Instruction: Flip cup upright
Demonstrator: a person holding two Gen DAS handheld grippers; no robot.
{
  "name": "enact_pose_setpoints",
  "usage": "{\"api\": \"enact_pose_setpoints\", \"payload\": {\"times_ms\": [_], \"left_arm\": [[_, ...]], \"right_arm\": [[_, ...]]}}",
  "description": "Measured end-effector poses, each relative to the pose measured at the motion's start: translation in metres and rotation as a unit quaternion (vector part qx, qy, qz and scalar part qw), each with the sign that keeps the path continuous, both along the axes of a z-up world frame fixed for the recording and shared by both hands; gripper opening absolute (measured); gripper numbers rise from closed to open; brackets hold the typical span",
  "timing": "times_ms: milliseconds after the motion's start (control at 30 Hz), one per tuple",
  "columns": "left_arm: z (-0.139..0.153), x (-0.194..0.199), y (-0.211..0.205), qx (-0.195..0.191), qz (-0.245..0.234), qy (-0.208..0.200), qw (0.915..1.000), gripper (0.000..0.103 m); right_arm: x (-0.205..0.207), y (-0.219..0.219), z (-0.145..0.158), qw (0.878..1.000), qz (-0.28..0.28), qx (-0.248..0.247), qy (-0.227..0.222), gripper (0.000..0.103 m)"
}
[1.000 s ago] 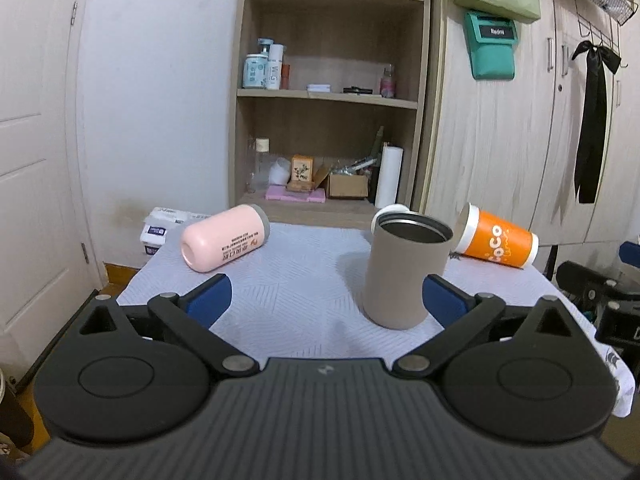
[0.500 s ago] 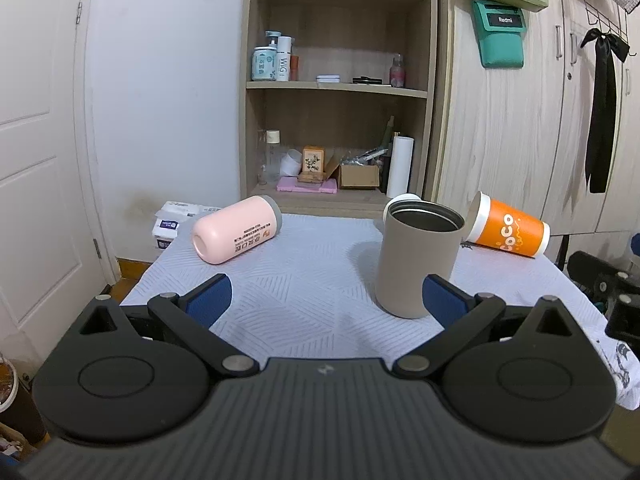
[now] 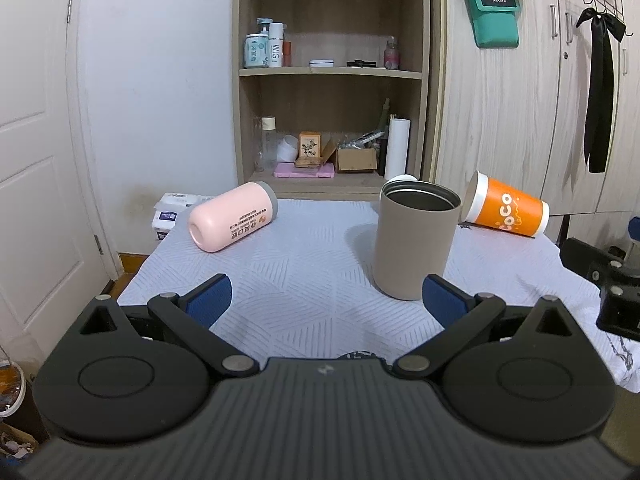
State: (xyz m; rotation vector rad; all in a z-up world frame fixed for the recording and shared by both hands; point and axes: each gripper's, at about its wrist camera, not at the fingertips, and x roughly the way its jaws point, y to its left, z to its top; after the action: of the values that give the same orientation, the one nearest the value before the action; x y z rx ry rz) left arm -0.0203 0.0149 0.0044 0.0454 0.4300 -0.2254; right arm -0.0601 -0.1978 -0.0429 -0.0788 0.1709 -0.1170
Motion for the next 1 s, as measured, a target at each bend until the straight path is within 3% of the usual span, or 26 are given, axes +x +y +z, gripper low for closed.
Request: {"api": "enact_pose_setpoints", "payload": {"times_ms": [1000], "left_arm": [[-0.0019, 0.0008, 0.0097, 0.002, 0.006, 0.023, 0.9997, 0.103]], "right_arm": [[0.0004, 0.004, -0.0005, 1.0, -0.002, -0.004, 0.002, 0.103]]}}
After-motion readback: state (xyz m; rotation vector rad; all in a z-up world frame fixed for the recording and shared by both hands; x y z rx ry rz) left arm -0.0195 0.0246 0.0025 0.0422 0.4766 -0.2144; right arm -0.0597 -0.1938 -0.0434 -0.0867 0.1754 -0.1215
